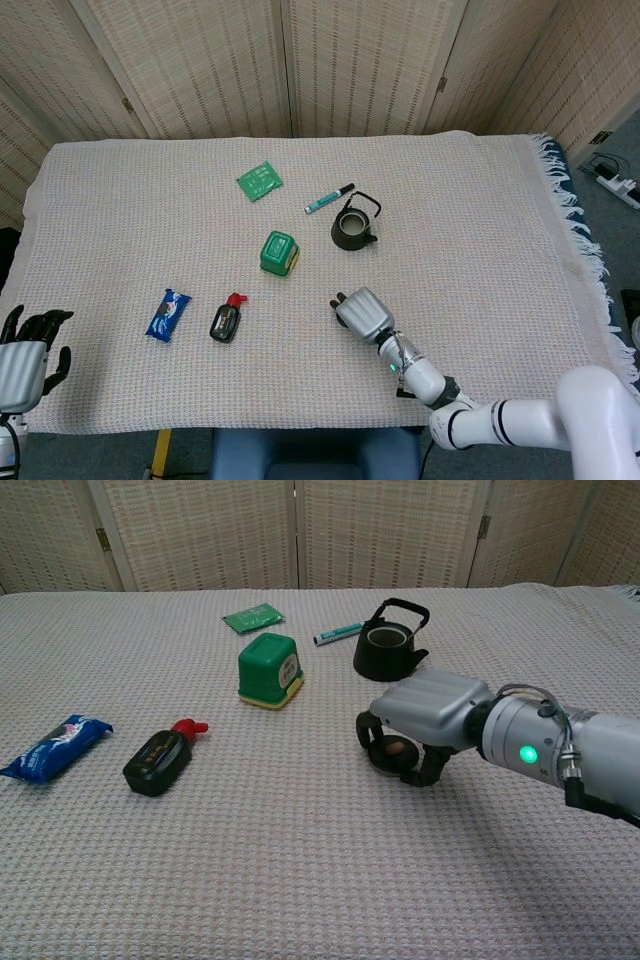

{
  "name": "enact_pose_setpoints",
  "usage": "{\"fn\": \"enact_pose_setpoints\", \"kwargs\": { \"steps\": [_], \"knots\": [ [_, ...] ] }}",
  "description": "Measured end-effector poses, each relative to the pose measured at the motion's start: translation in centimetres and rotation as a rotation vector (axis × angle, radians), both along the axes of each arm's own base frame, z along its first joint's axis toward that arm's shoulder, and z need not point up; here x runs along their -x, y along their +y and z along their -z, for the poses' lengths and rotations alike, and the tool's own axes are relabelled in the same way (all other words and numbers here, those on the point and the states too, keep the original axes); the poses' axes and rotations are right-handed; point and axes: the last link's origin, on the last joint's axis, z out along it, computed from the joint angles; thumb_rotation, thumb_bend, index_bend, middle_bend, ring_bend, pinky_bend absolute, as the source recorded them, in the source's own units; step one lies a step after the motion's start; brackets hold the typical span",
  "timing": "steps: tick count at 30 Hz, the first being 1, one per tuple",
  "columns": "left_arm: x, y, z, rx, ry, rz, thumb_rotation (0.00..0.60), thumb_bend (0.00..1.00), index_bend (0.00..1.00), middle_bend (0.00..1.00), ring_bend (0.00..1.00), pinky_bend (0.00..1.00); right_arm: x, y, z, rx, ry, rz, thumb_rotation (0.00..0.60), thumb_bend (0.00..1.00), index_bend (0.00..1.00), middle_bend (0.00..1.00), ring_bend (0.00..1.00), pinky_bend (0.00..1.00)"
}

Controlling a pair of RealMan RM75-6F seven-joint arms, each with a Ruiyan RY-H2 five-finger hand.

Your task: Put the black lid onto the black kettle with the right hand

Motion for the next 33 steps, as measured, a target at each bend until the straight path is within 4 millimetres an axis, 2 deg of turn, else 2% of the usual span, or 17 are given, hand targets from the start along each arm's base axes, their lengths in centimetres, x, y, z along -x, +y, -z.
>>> {"fn": "enact_pose_setpoints", "kwargs": {
  "steps": [8,15,19,24,33],
  "knots": [
    [0.1,-0.1,-0.2,-0.005,-0.001,-0.003,0.6,0.52,0.2,0.18,0.19,0.05,-0.5,-1.5,-1.7,0.062,-0.02,0.01,0.6,0.38,0.33,0.36,0.87,0.92],
    [-0.1,0.0,0.0,0.0,0.001,0.005,0.6,0.52,0.2,0.18,0.19,0.05,-2.0,-5.1,-4.5,0.163,-0.063,0.032,0.6,0.38,0.35,0.36,0.87,0.93],
    [-0.2,0.1,0.1,0.004,0.004,0.004,0.6,0.52,0.2,0.18,0.19,0.05,-2.3,-7.1,-5.4,0.208,-0.051,0.043,0.6,0.38,0.35,0.36,0.88,0.93],
    [-0.3,0.2,0.2,0.006,0.008,-0.001,0.6,0.52,0.2,0.18,0.19,0.05,-2.4,-9.5,-5.9,0.245,-0.032,0.069,0.6,0.38,0.35,0.36,0.87,0.93],
    [-0.2,0.2,-0.1,-0.003,0.016,-0.019,0.6,0.52,0.2,0.18,0.19,0.05,-2.7,-12.9,-5.3,0.279,0.012,0.107,0.6,0.38,0.35,0.36,0.87,0.93]
  ]
}}
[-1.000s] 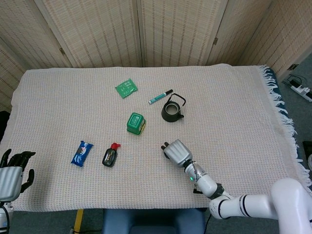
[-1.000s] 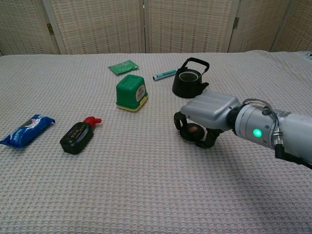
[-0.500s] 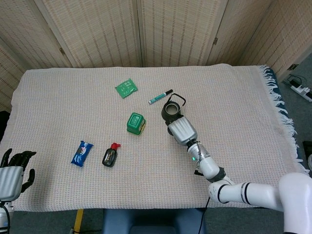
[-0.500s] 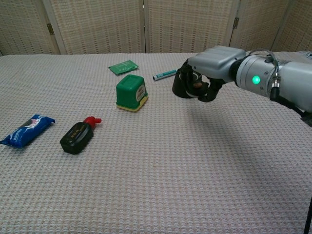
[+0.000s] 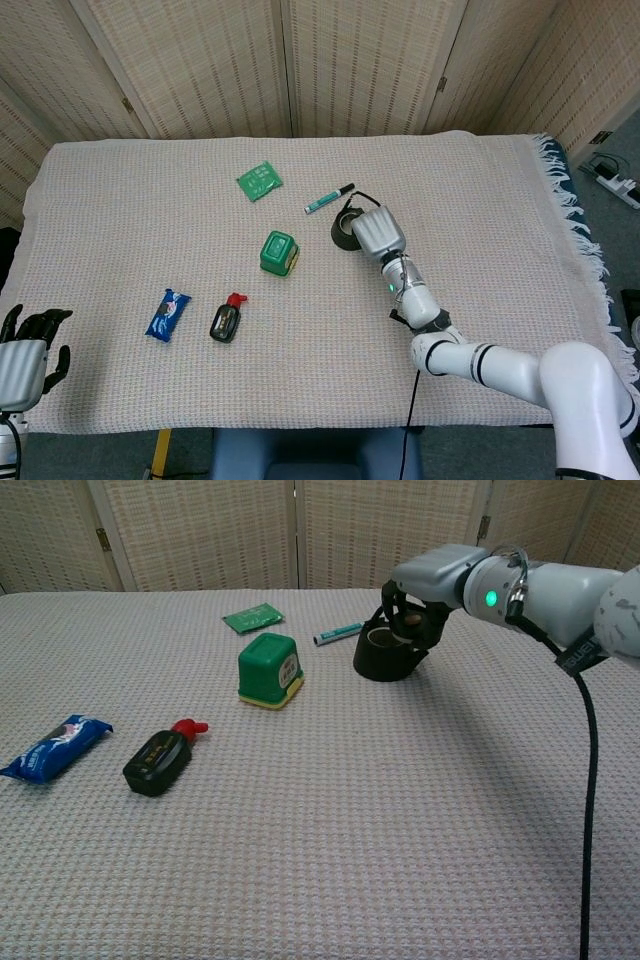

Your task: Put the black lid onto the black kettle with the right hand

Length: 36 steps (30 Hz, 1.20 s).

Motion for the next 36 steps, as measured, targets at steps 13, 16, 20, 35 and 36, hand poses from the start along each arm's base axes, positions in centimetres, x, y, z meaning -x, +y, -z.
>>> {"fn": "enact_pose_setpoints", "kwargs": {
  "steps": [13,16,20,35,36],
  "knots": [
    [0.2,0.2,-0.2,-0.003,0.004,-0.014,0.6,0.52,0.2,0.18,0.19,0.05,-1.9,-2.1,2.6,0.015,0.009,0.02,0.6,0.38,0.35,0.33,0.87,0.93],
    [0.3,0.2,-0.2,-0.004,0.003,-0.018,0.6,0.52,0.2,0.18,0.19,0.05,-2.3,-2.3,2.7,0.025,0.01,0.011,0.6,0.38,0.35,0.33,0.87,0.93],
    [0.3,0.1,-0.3,-0.006,0.003,-0.019,0.6,0.52,0.2,0.18,0.19,0.05,-2.6,-2.7,2.8,0.043,0.019,0.014,0.6,0.38,0.35,0.31,0.86,0.93],
    [0.5,0.1,-0.2,-0.004,0.002,-0.025,0.6,0.52,0.2,0.18,0.19,0.05,-2.0,-3.4,2.8,0.058,0.031,0.045,0.6,0.38,0.28,0.23,0.86,0.93],
    [0.5,0.1,-0.2,-0.004,0.002,-0.024,0.6,0.52,0.2,0.18,0.19,0.05,-1.9,-3.4,2.7,0.056,0.029,0.046,0.6,0.38,0.27,0.22,0.86,0.93]
  ]
}}
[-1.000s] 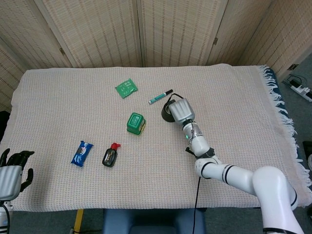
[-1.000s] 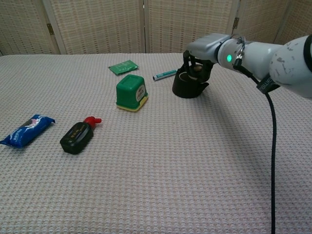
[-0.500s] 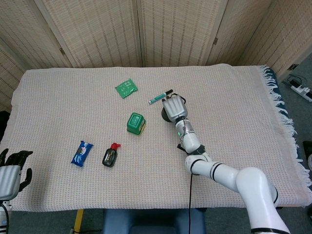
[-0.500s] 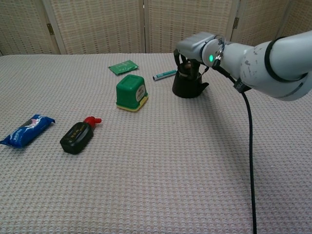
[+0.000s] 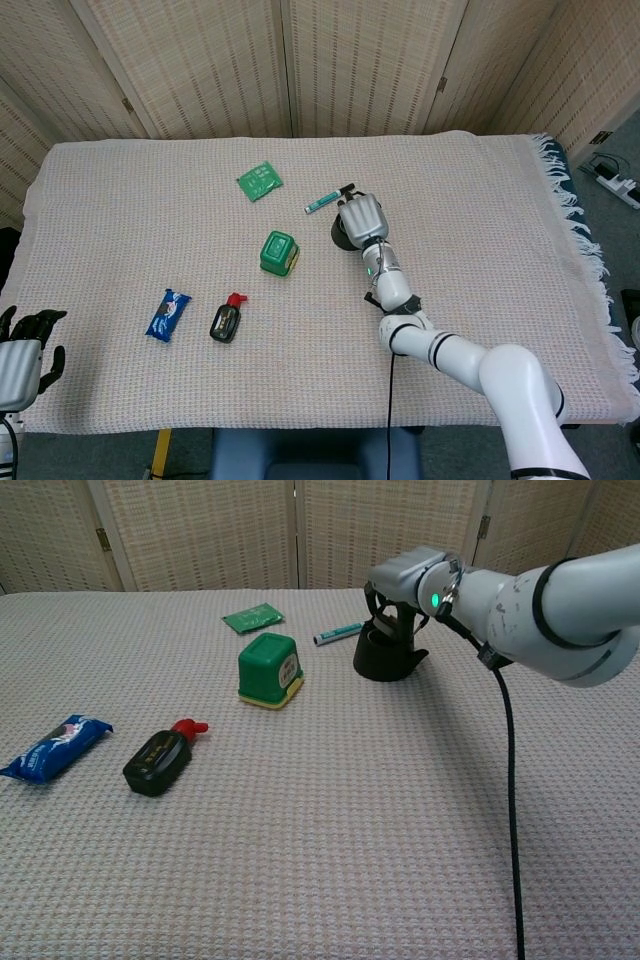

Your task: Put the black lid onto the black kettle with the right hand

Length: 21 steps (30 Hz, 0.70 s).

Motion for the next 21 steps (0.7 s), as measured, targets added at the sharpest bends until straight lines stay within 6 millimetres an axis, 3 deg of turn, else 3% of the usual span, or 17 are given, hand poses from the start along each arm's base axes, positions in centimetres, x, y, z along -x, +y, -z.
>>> {"fn": "enact_pose_setpoints", "kwargs": {
  "steps": [8,17,21],
  "knots": [
    [-0.1,0.0,0.1,-0.001,-0.001,0.002,0.6,0.52,0.2,0.18,0.19,0.05,0.5,0.1,-0.6,-0.014,-0.016,0.005,0.6,0.38,0.15,0.16,0.85,0.93],
    [-0.3,0.1,0.1,0.002,0.001,0.011,0.6,0.52,0.2,0.18,0.19,0.05,0.8,1.5,-1.5,-0.053,-0.046,-0.033,0.6,0.38,0.15,0.24,0.86,0.93],
    [-0.4,0.1,0.2,0.003,0.0,0.013,0.6,0.52,0.2,0.18,0.19,0.05,1.1,2.6,-1.8,-0.082,-0.053,-0.053,0.6,0.38,0.22,0.29,0.86,0.93]
  ]
}}
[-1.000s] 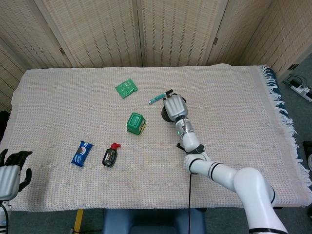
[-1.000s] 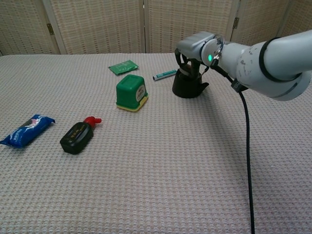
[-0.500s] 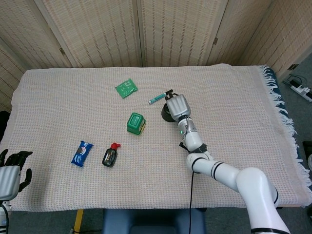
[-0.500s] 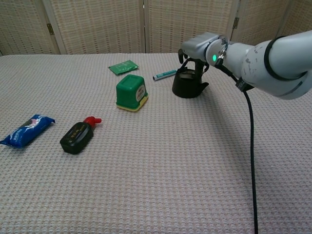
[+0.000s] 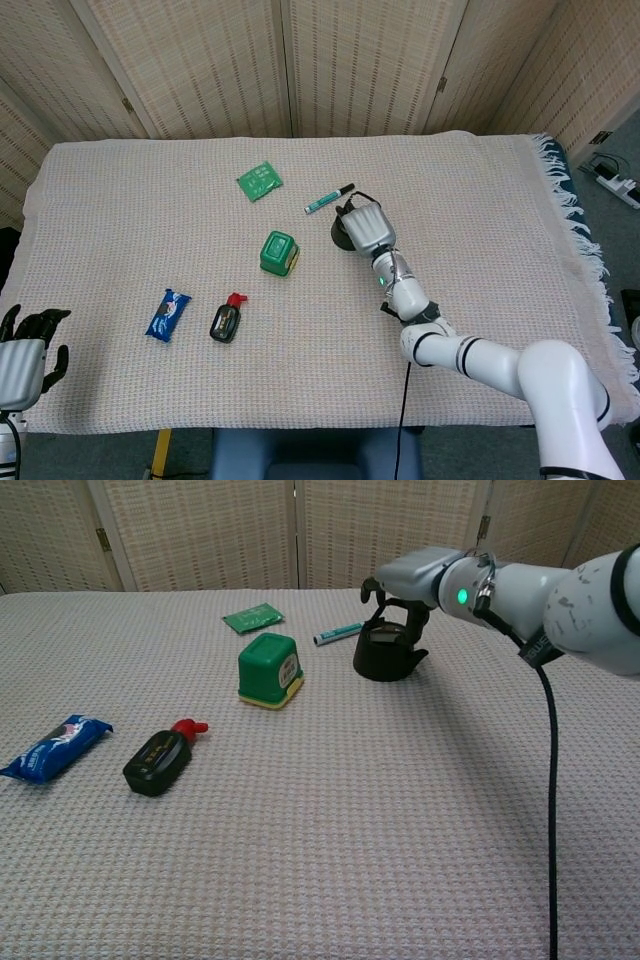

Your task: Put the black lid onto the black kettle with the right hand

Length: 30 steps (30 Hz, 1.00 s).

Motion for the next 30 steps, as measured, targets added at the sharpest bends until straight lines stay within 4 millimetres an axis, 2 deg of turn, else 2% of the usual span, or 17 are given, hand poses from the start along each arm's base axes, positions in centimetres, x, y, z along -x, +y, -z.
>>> {"fn": "enact_pose_setpoints", "kwargs": {
  "steps": [9,23,30],
  "knots": [
    [-0.1,-0.2,0.0,-0.001,-0.002,0.004,0.6,0.52,0.2,0.18,0.19,0.05,1.4,1.8,-0.7,-0.029,0.01,-0.017,0.6,0.38,0.25,0.33,0.87,0.93],
    [0.3,-0.3,-0.2,-0.006,-0.003,-0.005,0.6,0.52,0.2,0.18,0.19,0.05,1.3,1.6,0.7,-0.045,0.014,-0.003,0.6,0.38,0.25,0.33,0.87,0.93],
    [0.4,-0.2,-0.3,-0.009,-0.009,-0.004,0.6,0.52,0.2,0.18,0.19,0.05,1.6,2.1,-0.6,-0.028,-0.007,-0.007,0.6,0.38,0.25,0.33,0.87,0.93]
  ]
}}
